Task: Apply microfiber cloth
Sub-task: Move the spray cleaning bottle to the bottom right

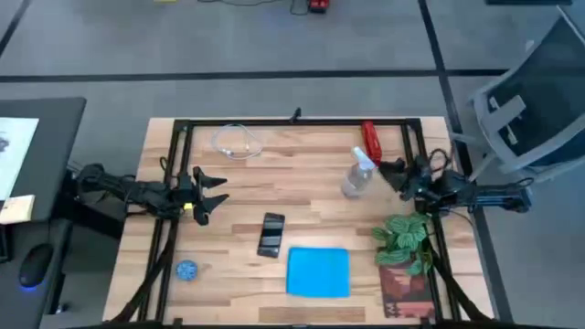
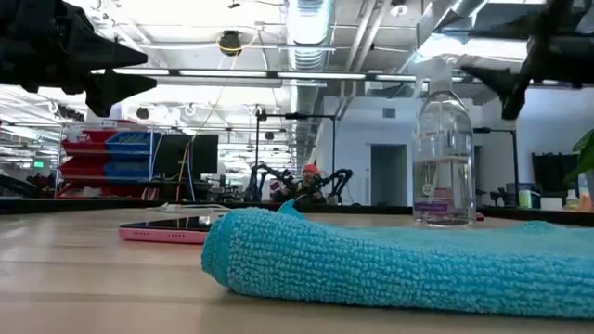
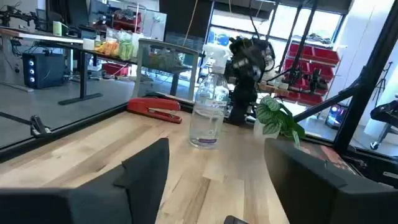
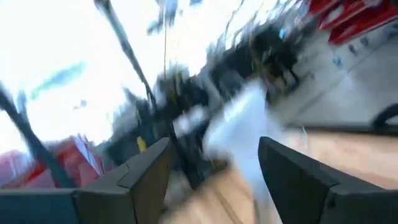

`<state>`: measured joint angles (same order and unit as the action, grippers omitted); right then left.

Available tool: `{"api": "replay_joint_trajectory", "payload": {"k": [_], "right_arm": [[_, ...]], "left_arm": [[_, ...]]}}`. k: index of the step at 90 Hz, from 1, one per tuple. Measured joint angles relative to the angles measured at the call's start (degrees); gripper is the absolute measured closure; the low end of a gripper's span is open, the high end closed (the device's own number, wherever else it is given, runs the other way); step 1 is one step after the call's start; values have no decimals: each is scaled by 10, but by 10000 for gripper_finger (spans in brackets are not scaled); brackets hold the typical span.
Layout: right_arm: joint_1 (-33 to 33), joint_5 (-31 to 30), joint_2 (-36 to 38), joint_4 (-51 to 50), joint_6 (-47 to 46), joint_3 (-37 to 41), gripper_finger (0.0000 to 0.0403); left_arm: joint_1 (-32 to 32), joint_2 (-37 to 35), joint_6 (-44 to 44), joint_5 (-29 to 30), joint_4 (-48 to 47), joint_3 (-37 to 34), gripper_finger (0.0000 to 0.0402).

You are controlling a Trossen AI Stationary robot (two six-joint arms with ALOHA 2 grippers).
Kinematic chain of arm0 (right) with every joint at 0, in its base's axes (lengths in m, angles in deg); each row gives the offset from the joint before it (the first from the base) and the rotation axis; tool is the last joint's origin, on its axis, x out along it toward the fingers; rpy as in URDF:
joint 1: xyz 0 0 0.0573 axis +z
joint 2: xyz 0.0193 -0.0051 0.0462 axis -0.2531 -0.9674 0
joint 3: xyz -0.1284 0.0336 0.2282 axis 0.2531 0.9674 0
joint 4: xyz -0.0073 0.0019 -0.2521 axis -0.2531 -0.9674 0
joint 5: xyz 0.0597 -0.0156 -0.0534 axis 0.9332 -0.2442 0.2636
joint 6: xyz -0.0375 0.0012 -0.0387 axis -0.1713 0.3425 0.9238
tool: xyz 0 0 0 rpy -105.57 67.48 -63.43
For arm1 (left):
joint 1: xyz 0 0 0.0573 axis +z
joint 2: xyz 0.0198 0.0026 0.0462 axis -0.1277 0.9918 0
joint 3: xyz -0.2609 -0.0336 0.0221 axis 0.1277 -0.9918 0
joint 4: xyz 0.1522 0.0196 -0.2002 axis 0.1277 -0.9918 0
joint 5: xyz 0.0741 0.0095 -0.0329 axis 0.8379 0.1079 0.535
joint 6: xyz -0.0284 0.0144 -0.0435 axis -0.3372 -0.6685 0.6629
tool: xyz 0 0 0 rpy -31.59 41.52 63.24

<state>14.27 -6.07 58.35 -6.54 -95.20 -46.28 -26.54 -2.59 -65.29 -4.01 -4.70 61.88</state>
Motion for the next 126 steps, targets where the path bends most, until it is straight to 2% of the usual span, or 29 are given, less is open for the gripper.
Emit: {"api": "replay_joint_trajectory", "payload": {"k": [12, 24, 36, 56, 63, 76, 82, 90, 114, 126], "right_arm": [[-2, 55, -1, 18, 14, -10, 176], [2, 71, -6, 7, -1, -47, 176], [17, 106, -39, -96, 39, -135, 176], [38, 106, -176, -391, 67, -320, 176], [40, 115, -232, -427, 98, -350, 176], [60, 186, -320, -437, 162, -368, 176], [76, 187, -358, -463, 167, -389, 176], [109, 159, -406, -543, 148, -430, 176], [197, -66, -561, -884, -19, -564, 176], [206, -152, -590, -940, -99, -589, 175]], "left_arm": [[0, 0, 0, 0, 0, 0, 160], [0, 0, 0, 0, 1, 0, 160], [0, 0, 0, 0, 1, 0, 160], [0, 0, 0, 0, 0, 0, 160], [0, 0, 0, 0, 0, 0, 160], [0, 0, 0, 0, 0, 0, 160], [0, 0, 0, 0, 0, 0, 160], [0, 0, 0, 0, 0, 0, 160], [0, 0, 0, 0, 0, 0, 160], [0, 0, 0, 0, 0, 0, 160]]}}
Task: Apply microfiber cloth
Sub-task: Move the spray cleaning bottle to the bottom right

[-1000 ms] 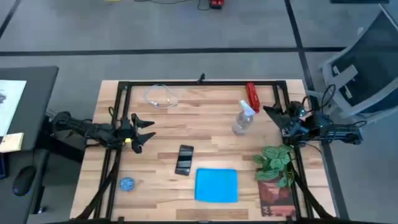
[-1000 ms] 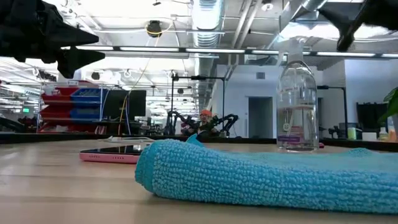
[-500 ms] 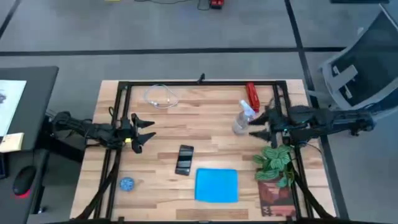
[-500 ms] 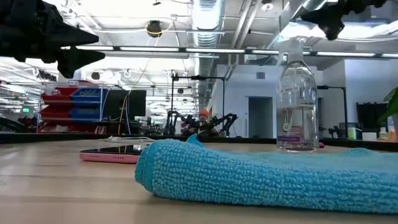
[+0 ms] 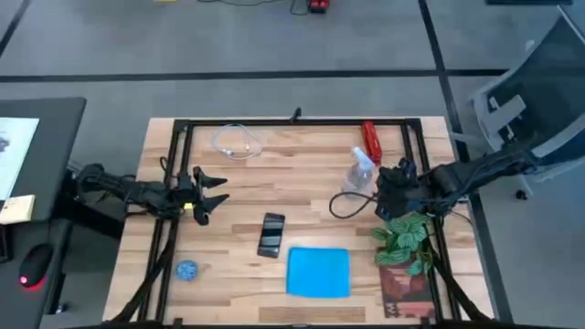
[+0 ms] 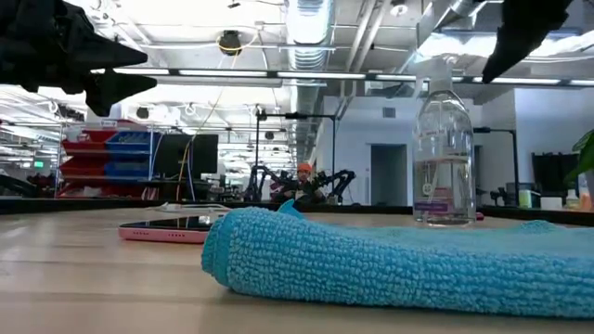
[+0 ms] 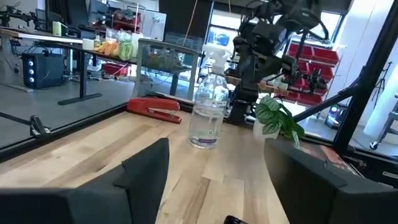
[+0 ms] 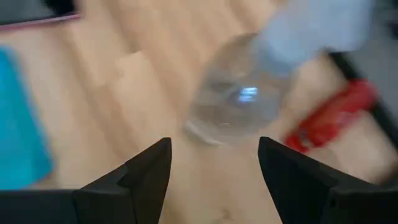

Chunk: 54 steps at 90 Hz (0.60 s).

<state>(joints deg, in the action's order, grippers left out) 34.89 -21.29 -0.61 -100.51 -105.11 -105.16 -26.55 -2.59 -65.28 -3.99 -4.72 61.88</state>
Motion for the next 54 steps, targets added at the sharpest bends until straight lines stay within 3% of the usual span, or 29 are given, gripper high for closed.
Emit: {"api": "replay_joint_trajectory", "payload": {"k": [16, 36, 54], "right_arm": [[-41, -41, 30, 25, -27, 0, 150], [-116, -24, 55, 163, 110, 8, 108], [-167, -10, 10, 208, 161, 33, 112]], "left_arm": [[0, 0, 0, 0, 0, 0, 160], [0, 0, 0, 0, 0, 0, 160], [0, 0, 0, 0, 0, 0, 160]]}}
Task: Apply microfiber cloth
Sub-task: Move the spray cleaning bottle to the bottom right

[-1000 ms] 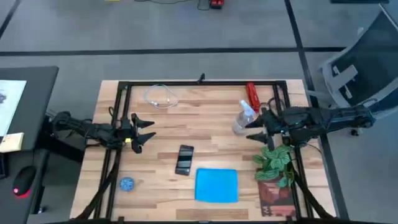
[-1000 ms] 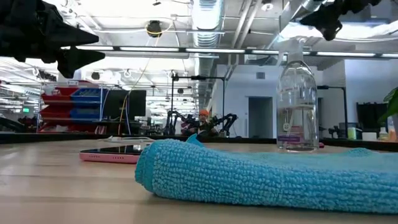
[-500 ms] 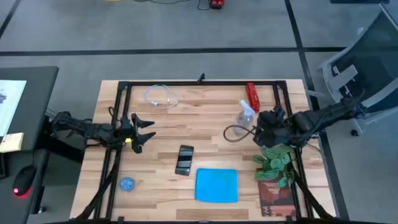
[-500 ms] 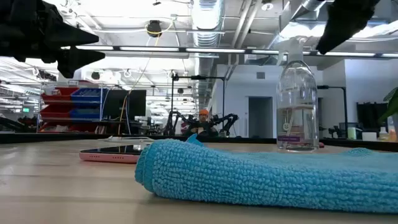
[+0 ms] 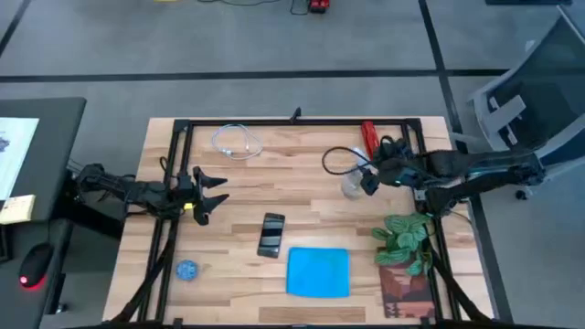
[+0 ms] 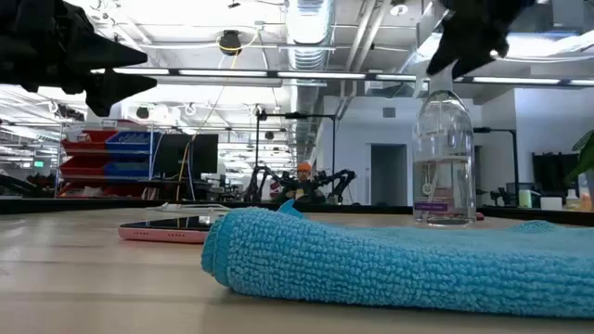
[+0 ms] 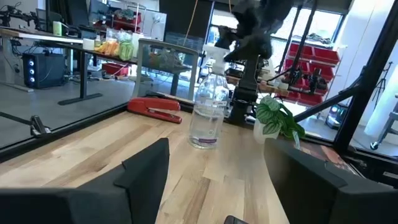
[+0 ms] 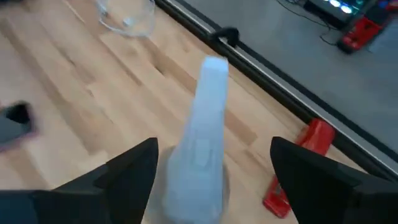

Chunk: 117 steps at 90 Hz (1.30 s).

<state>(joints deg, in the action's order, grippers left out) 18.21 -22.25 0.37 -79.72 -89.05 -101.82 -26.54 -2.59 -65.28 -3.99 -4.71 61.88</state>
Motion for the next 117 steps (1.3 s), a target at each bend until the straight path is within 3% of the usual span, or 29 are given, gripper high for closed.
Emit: {"api": "replay_joint_trajectory", "payload": {"k": [14, 28, 61, 87, 117], "right_arm": [[-2, 0, -35, 28, 20, 0, 163], [-2, 4, -47, 25, 4, -5, 299], [49, 13, -52, -61, -118, -122, 297], [230, 38, -111, -84, -317, -131, 297], [402, 41, -284, -238, -552, -270, 297]], "left_arm": [[0, 0, 0, 0, 0, 0, 160], [0, 0, 0, 0, 0, 0, 160], [0, 0, 0, 0, 1, 0, 160], [0, 0, 0, 0, 1, 0, 160], [0, 0, 0, 0, 0, 0, 160]]}}
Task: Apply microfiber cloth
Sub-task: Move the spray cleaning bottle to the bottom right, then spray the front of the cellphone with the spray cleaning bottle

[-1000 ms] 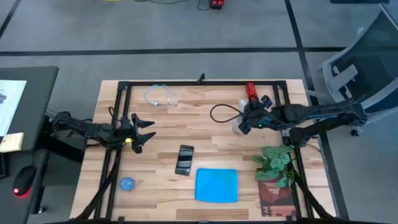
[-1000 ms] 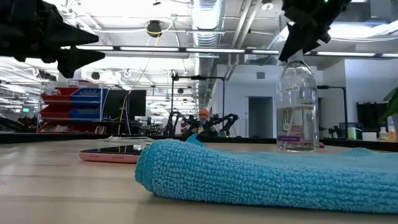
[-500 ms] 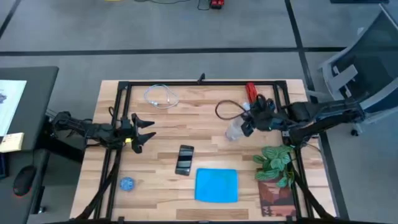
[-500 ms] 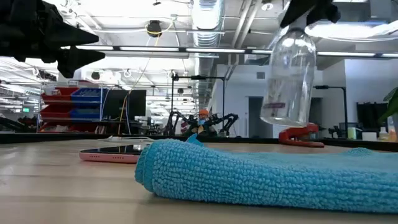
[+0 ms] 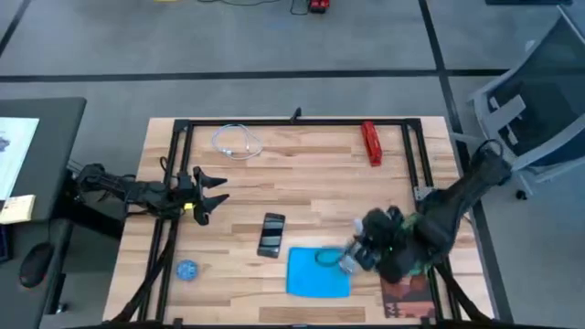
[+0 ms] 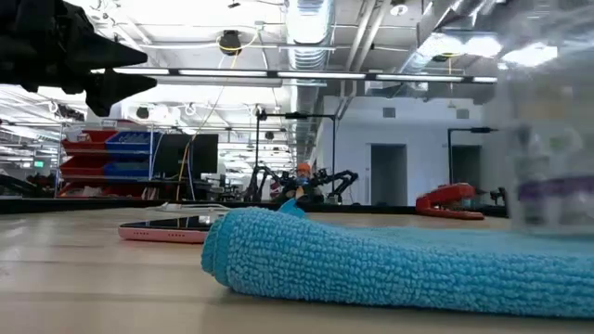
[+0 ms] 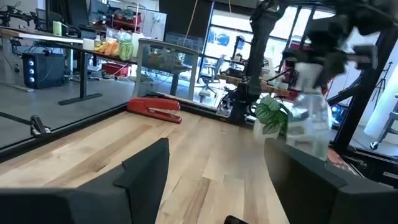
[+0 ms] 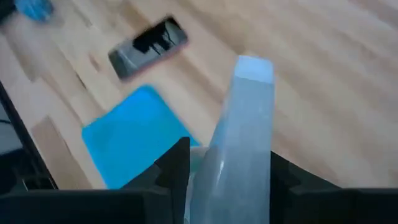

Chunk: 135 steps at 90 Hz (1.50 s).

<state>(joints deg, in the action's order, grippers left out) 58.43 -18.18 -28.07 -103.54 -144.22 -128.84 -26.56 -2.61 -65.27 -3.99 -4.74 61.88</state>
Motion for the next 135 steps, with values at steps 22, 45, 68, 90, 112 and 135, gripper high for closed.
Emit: {"api": "replay_joint_trajectory", "payload": {"k": [22, 45, 68, 90, 112, 135], "right_arm": [[88, 3, -88, -158, -147, -99, 298], [104, 9, -119, -171, -110, -143, 331], [97, -24, -142, -168, -103, -143, 331], [84, -22, -144, -148, -88, -143, 228], [39, 34, -142, -154, 28, -220, 140], [-36, -41, -140, -143, 201, -283, 135]], "left_arm": [[0, 0, 0, 0, 0, 0, 160], [0, 0, 0, 0, 0, 0, 160], [0, 0, 0, 0, 0, 0, 160], [0, 0, 0, 0, 0, 0, 160], [0, 0, 0, 0, 1, 0, 160], [0, 0, 0, 0, 2, 0, 160]]}}
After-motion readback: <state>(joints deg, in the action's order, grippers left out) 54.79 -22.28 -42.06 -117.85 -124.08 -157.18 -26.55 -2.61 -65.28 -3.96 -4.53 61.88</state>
